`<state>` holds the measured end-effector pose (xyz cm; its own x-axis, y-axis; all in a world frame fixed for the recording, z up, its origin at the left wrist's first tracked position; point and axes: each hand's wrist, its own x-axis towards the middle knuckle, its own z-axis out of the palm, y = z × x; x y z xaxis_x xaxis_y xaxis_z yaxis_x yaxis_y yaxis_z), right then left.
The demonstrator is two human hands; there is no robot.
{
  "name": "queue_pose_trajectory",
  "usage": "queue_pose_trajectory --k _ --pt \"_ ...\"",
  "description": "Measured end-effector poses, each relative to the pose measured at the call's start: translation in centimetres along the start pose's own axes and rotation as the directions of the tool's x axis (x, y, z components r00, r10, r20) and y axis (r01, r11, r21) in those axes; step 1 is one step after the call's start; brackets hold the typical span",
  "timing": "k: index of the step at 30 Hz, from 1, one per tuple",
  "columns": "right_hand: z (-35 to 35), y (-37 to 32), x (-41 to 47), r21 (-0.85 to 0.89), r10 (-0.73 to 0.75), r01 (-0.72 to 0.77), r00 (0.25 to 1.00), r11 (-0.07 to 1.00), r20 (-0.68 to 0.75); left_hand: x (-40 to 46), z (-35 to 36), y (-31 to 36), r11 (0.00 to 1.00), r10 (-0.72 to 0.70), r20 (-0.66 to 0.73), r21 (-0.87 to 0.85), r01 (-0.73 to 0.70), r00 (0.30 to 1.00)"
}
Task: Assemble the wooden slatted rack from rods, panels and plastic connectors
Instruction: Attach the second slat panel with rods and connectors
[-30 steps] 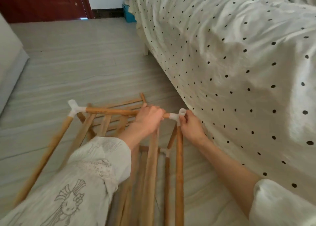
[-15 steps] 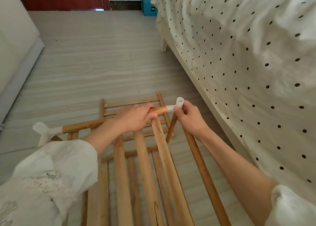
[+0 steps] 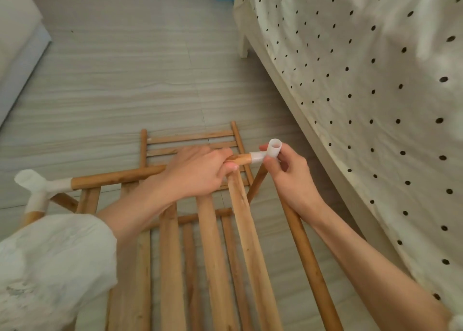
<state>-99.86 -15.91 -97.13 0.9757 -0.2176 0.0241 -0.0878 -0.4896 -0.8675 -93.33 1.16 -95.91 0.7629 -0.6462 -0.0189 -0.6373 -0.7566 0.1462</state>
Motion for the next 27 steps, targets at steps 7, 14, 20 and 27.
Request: queue_pose_trajectory --k 7,14,20,27 --pt "-1.8 -0.7 3.4 0.456 0.290 -0.387 0.918 0.801 0.270 1.1 -0.6 -0.8 0.986 0.005 0.117 -0.165 0.015 0.993" --pt "0.5 -0.7 7.8 0.572 0.272 -0.467 0.877 0.675 0.396 1.1 -0.4 -1.3 0.965 0.056 0.064 -0.260 -0.038 0.996" --pt "1.1 -0.5 8.3 0.599 0.152 -0.474 0.848 0.645 0.507 0.8 -0.1 -1.0 0.995 0.058 -0.006 -0.084 -0.058 0.998" --pt "1.5 0.7 8.6 0.658 0.119 -0.445 0.870 0.608 0.479 1.0 0.8 -0.6 0.995 0.098 -0.063 0.030 -0.097 0.993"
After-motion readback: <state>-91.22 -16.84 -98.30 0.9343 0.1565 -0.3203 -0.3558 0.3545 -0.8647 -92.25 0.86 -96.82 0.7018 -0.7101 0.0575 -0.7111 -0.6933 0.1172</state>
